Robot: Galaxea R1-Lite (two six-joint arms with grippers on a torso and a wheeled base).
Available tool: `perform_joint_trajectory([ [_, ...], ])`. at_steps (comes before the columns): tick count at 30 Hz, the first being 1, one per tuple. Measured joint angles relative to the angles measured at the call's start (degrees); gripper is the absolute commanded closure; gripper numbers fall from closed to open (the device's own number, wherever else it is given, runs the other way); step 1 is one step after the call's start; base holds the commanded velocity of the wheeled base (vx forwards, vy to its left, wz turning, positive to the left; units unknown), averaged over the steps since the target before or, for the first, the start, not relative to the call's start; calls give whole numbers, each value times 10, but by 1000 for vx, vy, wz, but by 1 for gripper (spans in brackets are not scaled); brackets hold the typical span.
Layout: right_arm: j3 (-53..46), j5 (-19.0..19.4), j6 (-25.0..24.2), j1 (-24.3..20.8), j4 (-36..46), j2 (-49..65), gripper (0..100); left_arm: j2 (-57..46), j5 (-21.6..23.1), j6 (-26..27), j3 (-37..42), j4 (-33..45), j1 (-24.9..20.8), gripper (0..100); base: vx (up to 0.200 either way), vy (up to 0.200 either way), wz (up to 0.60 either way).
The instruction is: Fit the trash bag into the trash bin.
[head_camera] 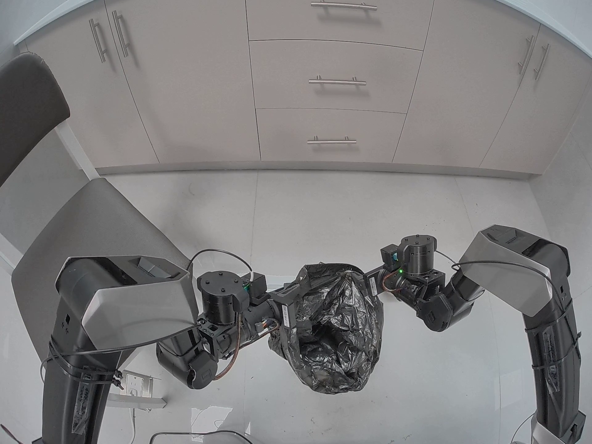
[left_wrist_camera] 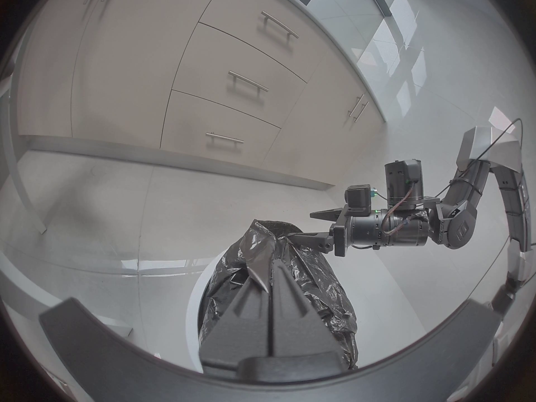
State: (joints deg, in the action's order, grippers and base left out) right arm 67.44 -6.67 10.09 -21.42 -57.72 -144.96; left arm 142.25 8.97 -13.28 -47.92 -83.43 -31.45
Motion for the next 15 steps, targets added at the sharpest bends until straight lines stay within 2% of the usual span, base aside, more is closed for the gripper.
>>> perform_joint_trajectory([
  [10, -2, 0, 0, 0, 0, 0, 0, -9, -25, 1, -1, 43, -2, 100, 0, 0, 0],
  [11, -2, 0, 0, 0, 0, 0, 0, -10, -25, 1, 0, 48, -3, 0, 0, 0, 0],
  [15, -2, 0, -1, 0, -1, 0, 0, -13, -29, 2, 2, 61, -7, 0, 0, 0, 0],
])
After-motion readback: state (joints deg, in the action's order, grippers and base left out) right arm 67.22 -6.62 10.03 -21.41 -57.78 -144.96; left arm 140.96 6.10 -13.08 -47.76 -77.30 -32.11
